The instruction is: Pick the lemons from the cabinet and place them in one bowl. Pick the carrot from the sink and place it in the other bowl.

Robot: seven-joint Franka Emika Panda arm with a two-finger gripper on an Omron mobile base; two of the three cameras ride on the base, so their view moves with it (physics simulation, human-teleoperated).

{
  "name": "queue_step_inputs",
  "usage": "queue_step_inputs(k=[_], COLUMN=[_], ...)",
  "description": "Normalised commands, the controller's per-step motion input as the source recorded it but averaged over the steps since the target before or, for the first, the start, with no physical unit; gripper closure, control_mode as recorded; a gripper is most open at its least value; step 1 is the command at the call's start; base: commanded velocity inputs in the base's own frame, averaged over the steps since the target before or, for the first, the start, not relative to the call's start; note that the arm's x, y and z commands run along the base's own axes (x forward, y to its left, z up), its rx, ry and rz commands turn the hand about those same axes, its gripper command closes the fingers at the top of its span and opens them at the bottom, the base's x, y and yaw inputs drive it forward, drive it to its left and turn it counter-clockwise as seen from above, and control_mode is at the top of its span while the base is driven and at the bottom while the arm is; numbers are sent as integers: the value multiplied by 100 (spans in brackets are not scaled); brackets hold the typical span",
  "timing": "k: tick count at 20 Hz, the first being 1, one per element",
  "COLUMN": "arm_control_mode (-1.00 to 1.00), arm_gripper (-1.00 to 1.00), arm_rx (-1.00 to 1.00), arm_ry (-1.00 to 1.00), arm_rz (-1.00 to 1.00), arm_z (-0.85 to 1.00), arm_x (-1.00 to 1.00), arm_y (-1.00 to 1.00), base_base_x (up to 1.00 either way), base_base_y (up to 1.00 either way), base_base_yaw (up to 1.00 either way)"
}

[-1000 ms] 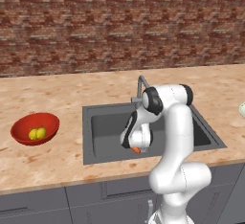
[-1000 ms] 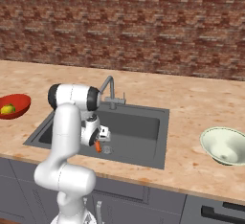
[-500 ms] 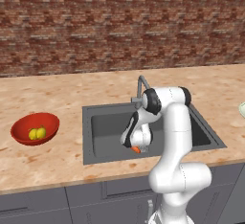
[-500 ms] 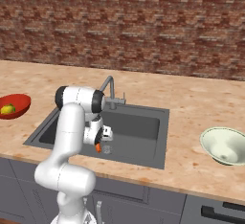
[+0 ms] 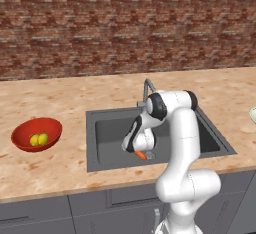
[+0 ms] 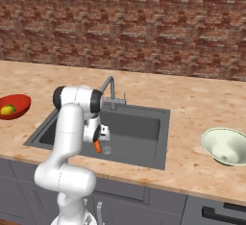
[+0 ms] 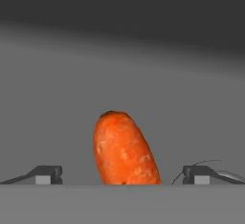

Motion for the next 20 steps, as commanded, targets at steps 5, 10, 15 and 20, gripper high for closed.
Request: queue_step_inputs(k=[5,10,15,20], arm_control_mode=[-100,-100,-100,-100], arm_gripper=[-100,-100,-100,-100], arm_rx=[0,0,0,0], arm_ry=[3,2,1,0], arm_rz=[0,0,0,0], arm_z=[-3,-6,-4,0], arm_x=[0,0,0,0], arm_y=[0,-2,-19,-7], base_base_x=[0,0,0,0], base_base_y=[0,0,0,0], base_base_yaw=[0,0,0,0])
